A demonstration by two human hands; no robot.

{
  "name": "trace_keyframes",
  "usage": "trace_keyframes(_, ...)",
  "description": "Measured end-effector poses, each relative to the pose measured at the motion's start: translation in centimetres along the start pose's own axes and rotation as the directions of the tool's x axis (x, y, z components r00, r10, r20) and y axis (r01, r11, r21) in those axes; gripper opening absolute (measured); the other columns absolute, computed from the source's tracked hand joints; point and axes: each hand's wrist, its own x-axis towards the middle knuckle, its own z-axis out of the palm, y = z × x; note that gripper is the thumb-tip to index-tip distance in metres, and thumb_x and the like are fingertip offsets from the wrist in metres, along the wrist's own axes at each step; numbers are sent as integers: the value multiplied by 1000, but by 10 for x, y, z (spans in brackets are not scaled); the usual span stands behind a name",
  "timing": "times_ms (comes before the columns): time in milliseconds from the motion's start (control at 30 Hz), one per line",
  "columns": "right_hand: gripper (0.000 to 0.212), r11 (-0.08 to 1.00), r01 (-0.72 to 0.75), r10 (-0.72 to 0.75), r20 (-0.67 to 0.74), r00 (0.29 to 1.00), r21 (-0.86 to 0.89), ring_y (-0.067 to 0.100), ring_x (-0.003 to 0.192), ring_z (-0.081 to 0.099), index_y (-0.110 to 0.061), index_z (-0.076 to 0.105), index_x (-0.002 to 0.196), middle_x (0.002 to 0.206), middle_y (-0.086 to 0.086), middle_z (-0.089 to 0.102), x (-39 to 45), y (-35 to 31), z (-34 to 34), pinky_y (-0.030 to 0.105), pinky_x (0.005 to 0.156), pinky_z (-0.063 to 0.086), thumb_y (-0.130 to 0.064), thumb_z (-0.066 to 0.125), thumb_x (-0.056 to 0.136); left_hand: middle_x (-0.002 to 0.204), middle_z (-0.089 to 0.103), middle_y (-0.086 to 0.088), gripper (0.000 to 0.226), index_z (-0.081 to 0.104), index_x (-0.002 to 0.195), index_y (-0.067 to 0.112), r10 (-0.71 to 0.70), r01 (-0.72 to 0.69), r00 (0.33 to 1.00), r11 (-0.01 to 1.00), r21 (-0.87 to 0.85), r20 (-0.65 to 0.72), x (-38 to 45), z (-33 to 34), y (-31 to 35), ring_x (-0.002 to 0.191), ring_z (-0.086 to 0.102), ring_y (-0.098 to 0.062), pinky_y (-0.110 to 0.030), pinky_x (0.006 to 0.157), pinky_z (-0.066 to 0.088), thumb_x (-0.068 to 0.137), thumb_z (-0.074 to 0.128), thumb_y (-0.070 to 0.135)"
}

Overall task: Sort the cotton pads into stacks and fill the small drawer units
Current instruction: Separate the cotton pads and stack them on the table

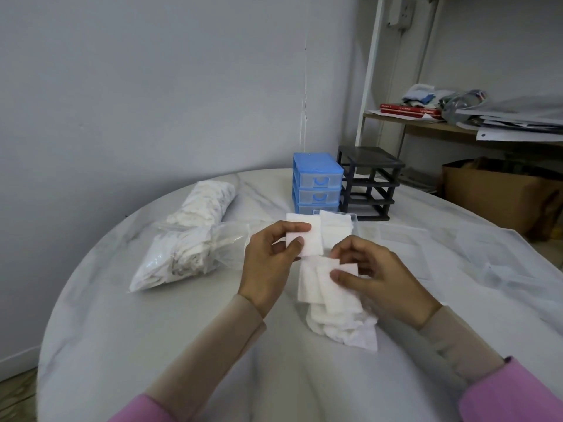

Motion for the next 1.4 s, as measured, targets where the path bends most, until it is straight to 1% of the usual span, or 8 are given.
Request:
trace_keyframes(267,18,922,69,-8,-157,988,381,2,71,59,-9,59,87,77,-8,64,3,-7,-7,12,61,46,7,57,83,95,66,-5,30,66,95,13,-15,14,999,1000,28,32,-1,1,-3,72,63,-1,-14,69,50,88,48,-11)
trace_keyframes(467,17,867,126,-9,-237,971,483,11,69,61,-11,53,88,74,-1,65,3,-8,-8,16,57,48,3,59,81,98,69,-4,36,66,93,19,2,-6,996,999,43,93,-4,4,-5,83,67,-8,-14,70,49,81,59,-13)
trace_keyframes(567,18,891,169,-53,-272,961,422,16,74,51,-14,54,79,77,4,55,3,-8,-11,19,63,44,1,64,80,100,70,-8,35,67,91,19,-5,1,996,999,45,84,-4,4,-6,85,68,-16,-16,71,51,77,65,-12)
trace_keyframes(667,21,904,188,-73,-295,953,384,3,76,57,-8,61,76,75,-12,63,4,-7,-12,13,67,45,9,53,84,102,69,-12,36,67,93,18,-7,3,995,999,42,99,-4,3,-6,85,69,-17,-19,72,53,75,66,-13)
trace_keyframes(800,21,918,156,-61,-260,964,364,-1,74,60,-7,67,82,81,-14,68,3,-6,-9,11,61,46,9,54,85,101,69,-13,48,61,105,22,-16,13,990,1000,18,141,-5,5,-4,84,69,-20,-23,73,54,75,65,-15)
trace_keyframes(967,24,931,120,-37,-238,970,345,-1,73,63,-10,69,85,80,-14,70,3,-3,-4,13,61,49,9,55,85,89,69,-4,59,47,123,21,-81,99,979,991,-87,185,-6,8,-2,74,68,-7,-18,68,53,79,59,-17)
trace_keyframes(1167,29,962,116,-47,-269,962,246,-3,84,60,-20,71,81,84,-18,70,4,0,-3,11,68,47,6,59,84,88,71,0,28,62,107,7,-85,114,968,988,-108,236,-8,8,2,79,68,-5,-16,70,53,87,52,-9)
trace_keyframes(1400,31,974,108,-48,-283,958,201,0,88,60,-25,71,84,88,-15,69,3,1,-3,17,70,48,3,60,84,83,71,2,28,65,101,10,-168,200,960,971,-130,225,-8,10,3,77,67,-5,-15,67,53,93,41,-3)
